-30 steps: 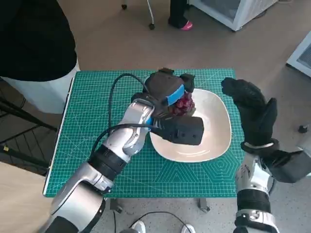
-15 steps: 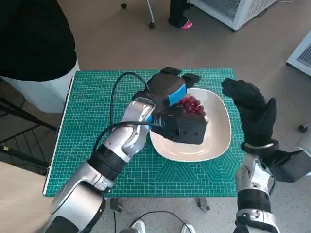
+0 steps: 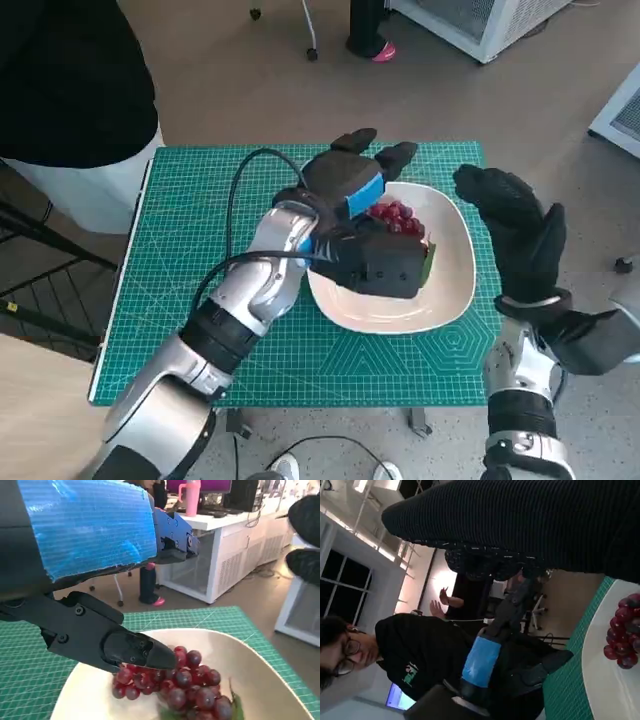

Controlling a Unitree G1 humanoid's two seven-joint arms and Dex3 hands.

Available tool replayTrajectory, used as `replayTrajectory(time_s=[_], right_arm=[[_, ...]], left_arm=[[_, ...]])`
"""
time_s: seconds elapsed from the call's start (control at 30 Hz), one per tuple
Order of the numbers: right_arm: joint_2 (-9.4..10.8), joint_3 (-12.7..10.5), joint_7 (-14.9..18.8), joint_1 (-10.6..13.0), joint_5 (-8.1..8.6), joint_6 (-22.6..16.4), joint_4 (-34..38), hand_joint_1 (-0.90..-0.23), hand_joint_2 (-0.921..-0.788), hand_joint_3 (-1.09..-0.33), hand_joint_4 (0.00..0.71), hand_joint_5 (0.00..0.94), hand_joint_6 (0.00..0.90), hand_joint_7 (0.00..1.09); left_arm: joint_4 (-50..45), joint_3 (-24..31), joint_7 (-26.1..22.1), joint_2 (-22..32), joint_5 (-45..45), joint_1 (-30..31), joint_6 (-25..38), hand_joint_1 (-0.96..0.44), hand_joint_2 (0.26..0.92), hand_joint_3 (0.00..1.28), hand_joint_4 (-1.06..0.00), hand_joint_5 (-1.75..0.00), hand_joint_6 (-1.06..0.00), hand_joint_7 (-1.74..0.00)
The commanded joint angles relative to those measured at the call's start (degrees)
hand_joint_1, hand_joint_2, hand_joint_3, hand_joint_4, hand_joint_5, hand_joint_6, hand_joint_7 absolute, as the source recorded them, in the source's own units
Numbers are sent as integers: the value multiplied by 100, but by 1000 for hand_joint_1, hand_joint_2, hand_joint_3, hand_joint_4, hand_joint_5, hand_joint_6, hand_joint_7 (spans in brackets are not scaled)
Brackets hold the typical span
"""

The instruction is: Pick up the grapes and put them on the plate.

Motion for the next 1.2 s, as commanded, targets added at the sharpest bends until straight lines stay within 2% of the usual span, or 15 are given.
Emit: replayTrajectory(time_s=[0.03,0.17,0.37,0.57,0.63,0.73,0.83,1.0,1.2], right_arm=[[18,16,-28,42,-48,-7,88,-523,-921,-580,376,1,468,4],[11,11,1,21,-27,5,131,-524,-921,-579,376,1,467,3],[20,18,-6,7,-28,6,138,-525,-921,-579,377,1,468,3],[39,36,-64,-31,-74,-25,173,-524,-921,-580,376,1,467,3],[47,41,-71,-45,-79,-29,190,-524,-921,-580,376,1,467,2],[58,50,-75,-59,-81,-40,204,-525,-921,-580,377,1,467,3],[66,60,-80,-75,-89,-50,221,-525,-921,-578,378,1,468,3],[67,77,-76,-116,-101,-52,265,-527,-921,-575,380,2,470,4],[67,92,-33,-158,-86,-16,290,-527,-921,-574,381,2,471,4]], left_arm=[[-251,36,18,126,-12,155,-15,-631,921,48,-96,0,-206,-2],[-615,114,-98,343,-44,359,-13,-635,921,51,-96,-1,-211,-4],[-1503,355,-529,809,-121,814,154,-652,921,72,-100,-2,-213,-5],[-2441,1144,-806,1301,-777,1502,45,-640,921,99,-126,-12,-231,-12],[-2447,1505,-775,1379,-1273,1708,-323,-628,921,108,-141,-17,-239,-15],[-2066,2221,-769,1325,-2456,2020,-1339,-607,921,140,-174,-26,-255,-21],[-1700,2878,-1012,1075,-3698,2286,-2112,-598,921,189,-202,-31,-272,-28],[-1698,3670,-1615,579,-5412,2726,-2315,-609,921,241,-216,-24,-277,-27],[-1953,4020,-2011,324,-6394,3133,-2284,-591,921,299,-128,-3,-247,-9]])
